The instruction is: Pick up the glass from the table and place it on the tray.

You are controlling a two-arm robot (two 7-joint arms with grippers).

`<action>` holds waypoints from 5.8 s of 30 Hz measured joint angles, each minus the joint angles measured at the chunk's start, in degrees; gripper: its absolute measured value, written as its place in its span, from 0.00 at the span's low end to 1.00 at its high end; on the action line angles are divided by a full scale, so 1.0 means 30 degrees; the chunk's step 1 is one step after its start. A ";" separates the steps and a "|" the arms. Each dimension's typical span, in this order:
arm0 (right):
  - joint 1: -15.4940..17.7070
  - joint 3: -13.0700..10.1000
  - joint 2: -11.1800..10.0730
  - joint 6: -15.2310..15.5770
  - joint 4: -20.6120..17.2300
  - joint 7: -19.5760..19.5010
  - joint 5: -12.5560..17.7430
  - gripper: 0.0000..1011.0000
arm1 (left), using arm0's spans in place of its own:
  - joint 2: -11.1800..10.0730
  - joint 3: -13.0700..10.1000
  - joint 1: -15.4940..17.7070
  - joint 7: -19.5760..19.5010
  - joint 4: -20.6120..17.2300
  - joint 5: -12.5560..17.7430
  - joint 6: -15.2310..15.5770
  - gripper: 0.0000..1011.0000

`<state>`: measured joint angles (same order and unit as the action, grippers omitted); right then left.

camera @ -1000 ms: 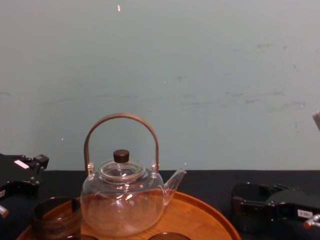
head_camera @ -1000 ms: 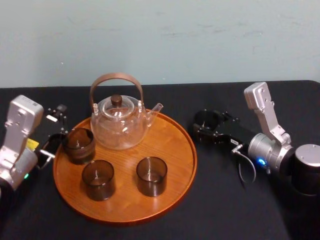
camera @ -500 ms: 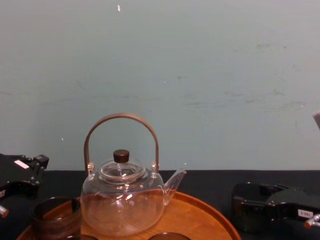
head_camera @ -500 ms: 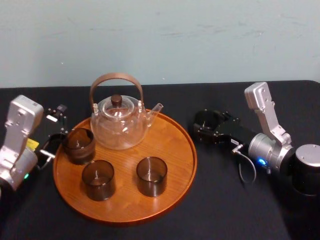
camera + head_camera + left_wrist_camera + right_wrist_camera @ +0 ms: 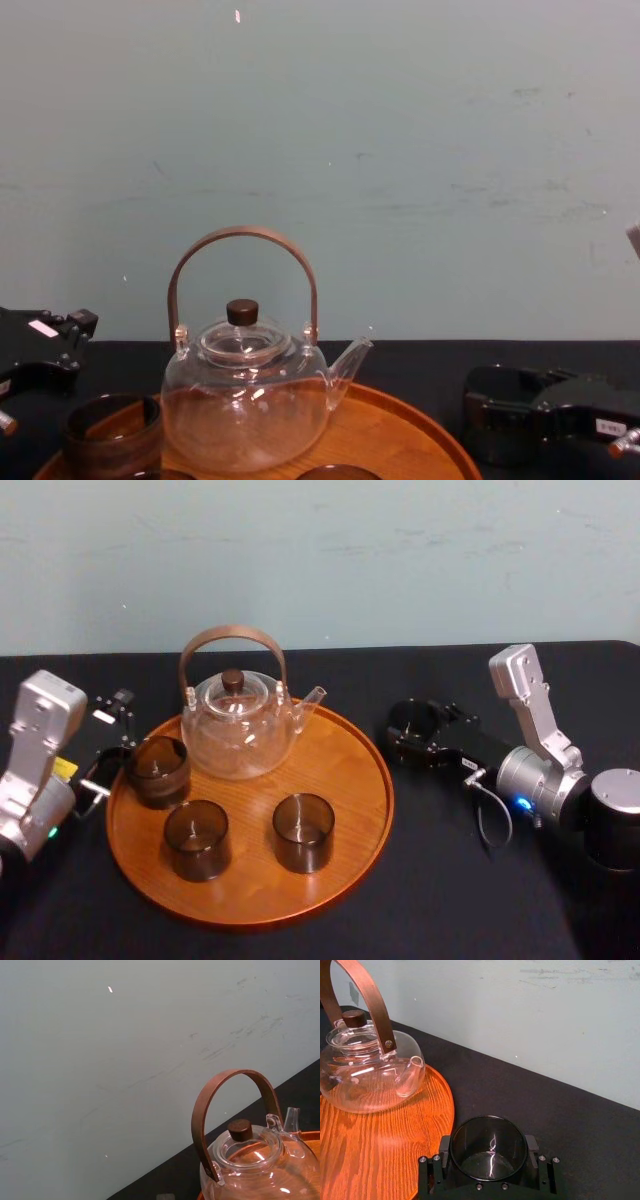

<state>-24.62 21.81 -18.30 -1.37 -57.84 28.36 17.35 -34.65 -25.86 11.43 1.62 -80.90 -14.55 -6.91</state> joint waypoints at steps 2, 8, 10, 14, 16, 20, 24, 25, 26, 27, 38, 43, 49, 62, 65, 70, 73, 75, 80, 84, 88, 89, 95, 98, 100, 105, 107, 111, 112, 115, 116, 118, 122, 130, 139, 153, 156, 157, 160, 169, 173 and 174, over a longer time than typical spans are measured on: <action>0.0000 0.0000 -0.0001 0.0001 -0.0001 0.0000 -0.0001 0.89 | 0.0001 0.0000 -0.0001 -0.0001 0.0001 -0.0002 0.0000 0.00; 0.0000 0.0000 0.0000 0.0000 -0.0001 0.0000 0.0000 0.89 | 0.0001 0.0000 0.0000 0.0000 0.0000 -0.0002 0.0000 0.00; 0.0000 0.0000 -0.0001 0.0000 -0.0001 0.0000 0.0000 0.89 | 0.0000 0.0000 0.0000 -0.0001 0.0001 -0.0001 -0.0001 0.00; 0.0000 -0.0001 0.0000 0.0000 -0.0001 0.0001 0.0000 0.89 | 0.0001 -0.0001 0.0000 0.0000 0.0001 -0.0001 -0.0001 0.00; 0.0000 -0.0001 -0.0001 0.0000 0.0000 0.0001 0.0000 0.89 | 0.0001 -0.0001 0.0000 -0.0001 0.0001 -0.0001 0.0000 0.00; 0.0000 0.0000 0.0000 0.0001 -0.0001 0.0000 0.0000 0.89 | 0.0000 0.0000 0.0000 -0.0001 0.0001 -0.0001 0.0000 0.00; 0.0000 0.0000 0.0000 0.0001 0.0000 0.0001 0.0000 0.89 | 0.0000 0.0000 0.0000 -0.0002 0.0000 -0.0001 0.0000 0.00; 0.0000 0.0000 0.0000 0.0000 -0.0001 0.0001 0.0000 0.89 | 0.0000 -0.0001 0.0000 -0.0001 0.0000 -0.0002 0.0000 0.00; 0.0000 0.0000 0.0000 0.0001 0.0000 0.0001 0.0000 0.89 | 0.0000 -0.0001 0.0000 -0.0001 0.0000 -0.0001 -0.0001 0.00; 0.0000 0.0000 -0.0001 0.0000 0.0000 0.0002 0.0000 0.89 | 0.0000 -0.0001 0.0000 -0.0001 0.0000 -0.0001 -0.0001 0.00; 0.0000 0.0000 0.0000 0.0000 -0.0001 0.0001 -0.0001 0.89 | 0.0001 0.0000 0.0000 -0.0001 0.0000 -0.0001 0.0000 0.00; 0.0000 0.0000 0.0000 0.0000 0.0000 0.0001 -0.0001 0.89 | 0.0000 0.0000 0.0000 -0.0001 0.0000 -0.0001 -0.0001 0.00; -0.0001 -0.0001 0.0000 0.0000 0.0001 0.0001 -0.0001 0.89 | 0.0000 0.0000 0.0000 -0.0001 0.0001 -0.0001 -0.0001 0.00; -0.0001 0.0000 0.0001 0.0000 0.0001 0.0001 -0.0001 0.89 | 0.0000 0.0000 0.0001 -0.0001 0.0001 -0.0001 0.0000 0.00; -0.0001 0.0000 0.0000 0.0001 0.0000 0.0001 -0.0001 0.89 | 0.0000 0.0000 0.0001 0.0000 0.0000 -0.0001 0.0000 0.00; 0.0000 0.0000 0.0000 0.0001 0.0000 0.0002 -0.0001 0.89 | 0.0000 0.0000 0.0000 -0.0001 0.0000 -0.0001 0.0000 0.00; 0.0000 0.0001 0.0001 -0.0001 0.0000 0.0002 -0.0001 0.89 | 0.0001 0.0000 0.0000 0.0000 0.0000 -0.0002 0.0000 0.00; -0.0001 0.0001 0.0000 0.0000 0.0000 0.0001 -0.0001 0.89 | 0.0000 -0.0001 0.0000 -0.0001 0.0000 -0.0002 0.0000 0.00; -0.0001 0.0000 0.0000 0.0001 0.0001 0.0001 -0.0001 0.89 | 0.0000 0.0000 0.0000 -0.0001 0.0000 -0.0001 0.0000 0.00; -0.0001 0.0000 0.0000 0.0000 0.0001 0.0002 -0.0001 0.89 | 0.0000 -0.0001 0.0001 -0.0001 0.0001 -0.0002 -0.0001 0.00; -0.0001 0.0001 0.0001 0.0000 0.0001 0.0002 0.0000 0.89 | 0.0001 -0.0001 -0.0001 -0.0001 0.0000 -0.0002 0.0000 0.00; -0.0001 0.0000 0.0001 0.0000 0.0000 0.0001 -0.0001 0.89 | 0.0001 -0.0001 0.0001 0.0000 0.0000 -0.0001 0.0000 0.00; -0.0001 0.0001 0.0001 0.0000 0.0001 0.0002 -0.0001 0.89 | 0.0000 0.0000 -0.0001 -0.0001 0.0000 -0.0001 0.0000 0.00; -0.0001 0.0001 0.0001 0.0000 0.0000 0.0001 -0.0001 0.89 | 0.0000 0.0000 0.0000 -0.0001 0.0000 -0.0001 0.0000 0.00; -0.0001 0.0001 0.0001 0.0000 0.0000 0.0001 -0.0001 0.89 | 0.0001 -0.0001 0.0000 -0.0001 0.0000 -0.0001 0.0000 0.00; -0.0001 0.0001 0.0001 -0.0001 0.0001 0.0002 -0.0001 0.89 | 0.0001 -0.0001 0.0001 -0.0001 0.0001 0.0000 0.0000 0.00; 0.0000 0.0001 0.0000 0.0000 0.0000 0.0002 -0.0001 0.89 | 0.0000 0.0000 0.0000 -0.0001 0.0001 -0.0001 0.0000 0.00; -0.0001 0.0000 0.0001 0.0000 0.0000 0.0001 0.0000 0.89 | 0.0000 -0.0001 0.0001 -0.0001 0.0000 -0.0001 -0.0001 0.00; -0.0001 0.0000 0.0000 0.0000 0.0001 0.0001 -0.0001 0.89 | 0.0001 -0.0001 0.0000 0.0000 0.0000 -0.0001 0.0000 0.00; -0.0001 0.0001 0.0000 0.0000 0.0001 0.0002 -0.0001 0.89 | 0.0000 0.0000 0.0000 -0.0001 0.0000 -0.0001 0.0000 0.00; -0.0001 0.0001 0.0001 0.0000 0.0001 0.0001 -0.0001 0.89 | 0.0000 -0.0001 0.0000 -0.0001 0.0000 -0.0002 0.0000 0.00; -0.0001 0.0001 0.0001 0.0001 0.0001 0.0002 -0.0001 0.89 | 0.0001 -0.0001 0.0000 -0.0001 0.0000 -0.0001 -0.0001 0.00; -0.0001 0.0001 0.0001 0.0000 0.0001 0.0001 -0.0001 0.89 | 0.0001 -0.0001 -0.0001 0.0000 0.0000 -0.0001 0.0000 0.00; -0.0040 -0.0057 -0.0087 -0.0136 0.0048 0.0449 0.0178 0.89 | 0.0000 0.0000 0.0000 -0.0001 0.0000 -0.0001 -0.0001 0.00; 0.0875 -0.0147 -0.0862 -0.0219 -0.2155 0.0452 0.0103 0.89 | 0.0000 -0.0001 0.0000 -0.0001 0.0000 -0.0001 -0.0001 0.00; 0.2212 -0.0038 -0.2042 0.1579 -0.6082 0.0912 0.1182 0.89 | 0.0000 -0.0001 0.0000 0.0000 0.0000 -0.0002 0.0000 0.00; 0.2363 0.0228 -0.2126 0.1620 -0.6403 0.1108 0.1358 0.89 | 0.0000 -0.0001 0.0001 -0.0001 0.0000 0.0000 0.0000 0.00; 0.2388 0.0296 -0.2140 0.1617 -0.6453 0.1184 0.1417 0.89 | 0.0000 -0.0002 0.0001 0.0000 0.0001 -0.0001 -0.0001 0.00; 0.2416 0.0617 -0.2183 0.1555 -0.6527 0.1498 0.1601 0.89 | 0.0000 -0.0001 0.0000 -0.0001 0.0001 -0.0001 0.0000 0.00; 0.2081 0.1506 -0.2172 0.0934 -0.6094 0.1862 0.1619 0.89 | 0.0001 -0.0001 0.0000 0.0000 0.0000 -0.0001 0.0000 0.00; 0.1745 0.1793 -0.2012 0.0738 -0.5591 0.1945 0.1552 0.89 | 0.0000 0.0000 0.0000 -0.0001 0.0001 -0.0001 -0.0001 0.00; 0.1571 0.1897 -0.1929 0.0675 -0.5315 0.2006 0.1525 0.89 | 0.0000 -0.0001 0.0000 0.0000 0.0000 -0.0001 0.0000 0.00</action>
<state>-19.90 27.50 -24.09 0.66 -73.79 34.38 21.92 -34.65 -25.86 11.43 1.62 -80.90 -14.55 -6.91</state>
